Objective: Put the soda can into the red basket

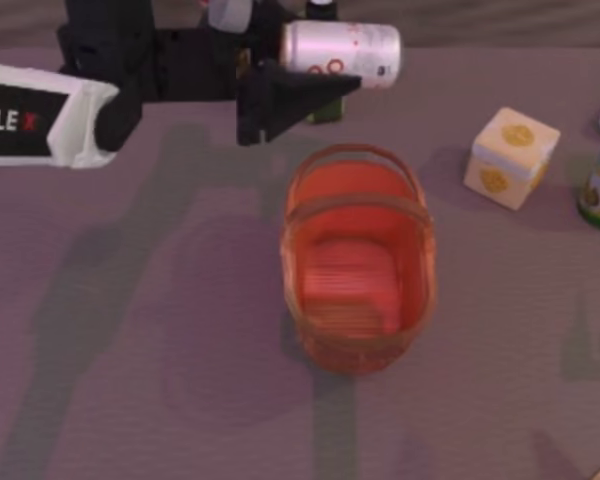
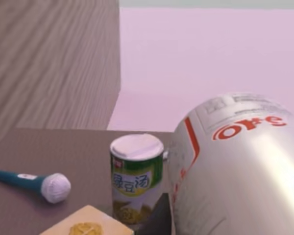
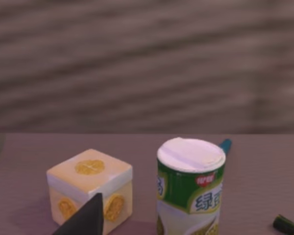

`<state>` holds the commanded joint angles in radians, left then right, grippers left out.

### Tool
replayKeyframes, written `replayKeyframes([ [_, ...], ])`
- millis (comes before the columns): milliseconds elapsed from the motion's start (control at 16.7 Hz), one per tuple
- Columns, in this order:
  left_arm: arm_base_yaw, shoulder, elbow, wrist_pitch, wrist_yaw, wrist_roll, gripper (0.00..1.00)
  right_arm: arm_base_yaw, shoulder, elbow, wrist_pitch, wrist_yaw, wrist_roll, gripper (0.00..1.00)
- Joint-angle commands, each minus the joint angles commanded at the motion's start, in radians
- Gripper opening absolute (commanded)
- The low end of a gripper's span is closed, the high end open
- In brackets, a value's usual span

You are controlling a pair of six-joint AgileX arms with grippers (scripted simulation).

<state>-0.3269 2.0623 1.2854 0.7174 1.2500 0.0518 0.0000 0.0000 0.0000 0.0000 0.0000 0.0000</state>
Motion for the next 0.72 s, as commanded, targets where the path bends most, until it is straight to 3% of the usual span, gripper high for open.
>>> replayKeyframes([
  [480, 0.003, 0.012, -0.008, 0.033, 0.016, -0.005, 0.00, 0.000, 0.000, 0.000, 0.000, 0.000, 0.000, 1.00],
  [720, 0.012, 0.121, -0.039, 0.179, 0.019, -0.007, 0.00, 0.000, 0.000, 0.000, 0.000, 0.000, 0.000, 1.00],
])
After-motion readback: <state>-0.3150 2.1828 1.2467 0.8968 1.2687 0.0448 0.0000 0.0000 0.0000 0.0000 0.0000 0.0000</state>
